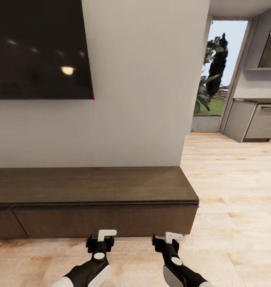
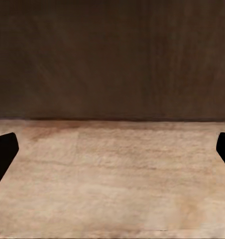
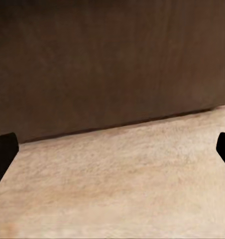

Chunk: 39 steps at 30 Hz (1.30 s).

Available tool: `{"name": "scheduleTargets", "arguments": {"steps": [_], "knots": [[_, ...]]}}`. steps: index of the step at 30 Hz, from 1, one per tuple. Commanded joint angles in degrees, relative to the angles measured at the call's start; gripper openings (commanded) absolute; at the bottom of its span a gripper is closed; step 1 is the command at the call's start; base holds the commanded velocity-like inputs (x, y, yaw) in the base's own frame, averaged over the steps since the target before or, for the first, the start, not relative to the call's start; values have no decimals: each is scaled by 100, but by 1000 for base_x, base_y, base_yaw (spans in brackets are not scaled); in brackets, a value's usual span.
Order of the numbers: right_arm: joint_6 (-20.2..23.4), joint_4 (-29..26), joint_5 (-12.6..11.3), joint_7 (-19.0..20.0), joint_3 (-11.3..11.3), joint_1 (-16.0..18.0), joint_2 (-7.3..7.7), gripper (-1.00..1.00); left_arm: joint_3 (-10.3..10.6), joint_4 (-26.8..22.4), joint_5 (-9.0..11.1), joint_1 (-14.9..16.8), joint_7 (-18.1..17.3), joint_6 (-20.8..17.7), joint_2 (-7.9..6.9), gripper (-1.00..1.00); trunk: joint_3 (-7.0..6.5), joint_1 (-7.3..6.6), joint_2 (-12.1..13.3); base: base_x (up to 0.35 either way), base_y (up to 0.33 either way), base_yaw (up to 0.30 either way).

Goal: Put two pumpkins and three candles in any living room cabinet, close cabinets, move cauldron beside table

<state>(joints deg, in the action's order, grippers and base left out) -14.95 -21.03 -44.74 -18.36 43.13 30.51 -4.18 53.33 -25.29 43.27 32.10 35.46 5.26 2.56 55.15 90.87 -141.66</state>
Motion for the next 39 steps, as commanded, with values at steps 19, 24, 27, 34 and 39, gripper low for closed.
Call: {"name": "scheduleTargets", "arguments": {"steps": [19,24,27,34,39], "knots": [[1484,-6,-114,-9,-33,5,31,100,-827,83,706,7,-632,-1313,-294,100,-156,-202,358,-98,0,0],[1482,-6,-110,-15,-22,4,16,100,-815,93,880,5,-685,-1364,-413,100,-246,-312,559,0,0,0],[1515,-6,-106,-23,-17,7,-9,100,-822,127,975,0,-689,-1378,-428,100,-300,-378,679,0,0,0],[1545,1,-120,-20,-28,7,-19,100,-816,324,1086,-2,-739,-1379,-426,100,-426,-532,960,0,0,0],[1558,6,-130,-34,-29,6,-24,100,-816,401,1091,-2,-928,-1379,-426,100,-515,-642,1160,0,0,0]]}}
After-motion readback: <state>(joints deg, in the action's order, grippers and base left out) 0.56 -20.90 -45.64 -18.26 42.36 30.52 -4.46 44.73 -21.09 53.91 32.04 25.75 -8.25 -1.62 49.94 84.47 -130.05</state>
